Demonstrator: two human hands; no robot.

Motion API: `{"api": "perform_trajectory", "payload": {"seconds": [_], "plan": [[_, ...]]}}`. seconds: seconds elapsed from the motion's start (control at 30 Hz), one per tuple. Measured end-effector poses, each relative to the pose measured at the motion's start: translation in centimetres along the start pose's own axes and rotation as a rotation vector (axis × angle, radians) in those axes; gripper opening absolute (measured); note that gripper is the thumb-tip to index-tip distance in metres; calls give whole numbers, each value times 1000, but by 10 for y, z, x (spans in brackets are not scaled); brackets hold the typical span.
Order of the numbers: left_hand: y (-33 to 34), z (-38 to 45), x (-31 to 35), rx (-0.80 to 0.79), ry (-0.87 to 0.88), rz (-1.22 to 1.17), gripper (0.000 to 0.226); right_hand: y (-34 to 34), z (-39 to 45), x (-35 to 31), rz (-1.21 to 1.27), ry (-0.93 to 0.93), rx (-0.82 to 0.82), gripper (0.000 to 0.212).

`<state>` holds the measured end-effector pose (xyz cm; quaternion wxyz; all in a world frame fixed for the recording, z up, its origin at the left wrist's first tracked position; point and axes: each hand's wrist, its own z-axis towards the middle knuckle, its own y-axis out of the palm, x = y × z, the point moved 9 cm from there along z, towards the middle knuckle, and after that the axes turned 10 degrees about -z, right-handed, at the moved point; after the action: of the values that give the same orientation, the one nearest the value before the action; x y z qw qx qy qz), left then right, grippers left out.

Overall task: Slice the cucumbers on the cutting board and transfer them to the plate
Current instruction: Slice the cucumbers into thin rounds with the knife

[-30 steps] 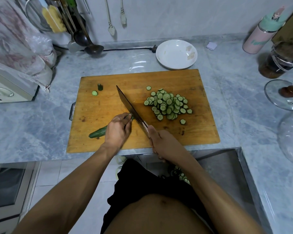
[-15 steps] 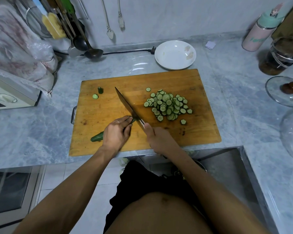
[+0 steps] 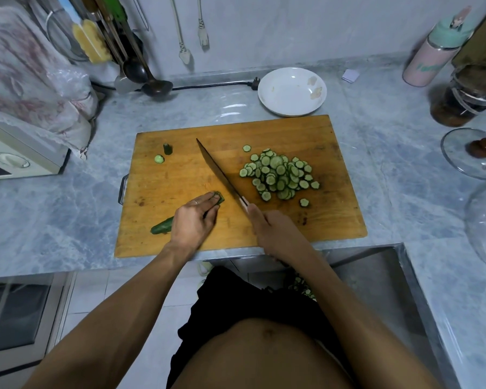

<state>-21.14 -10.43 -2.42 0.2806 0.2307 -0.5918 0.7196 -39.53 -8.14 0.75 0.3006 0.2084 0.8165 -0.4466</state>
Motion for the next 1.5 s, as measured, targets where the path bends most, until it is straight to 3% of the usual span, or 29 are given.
{"api": "perform_trajectory", "payload": {"seconds": [0.63, 0.97, 1.23, 1.37, 1.5], "plan": [[2, -1, 1, 32, -4, 6, 24, 25, -1, -4, 76, 35, -122, 67], [2, -2, 5, 48, 36, 25, 25, 35, 11, -17, -103, -85, -13, 64], [1, 0, 0, 56, -33, -41, 27, 17, 17, -6, -74, -73, -4, 66], [-29, 10, -1, 225, -182, -290, 20, -3, 11, -6, -178, -154, 27, 59], [-77, 10, 22, 505, -110, -308, 15, -16, 11, 2, -367, -132, 32, 57]]}}
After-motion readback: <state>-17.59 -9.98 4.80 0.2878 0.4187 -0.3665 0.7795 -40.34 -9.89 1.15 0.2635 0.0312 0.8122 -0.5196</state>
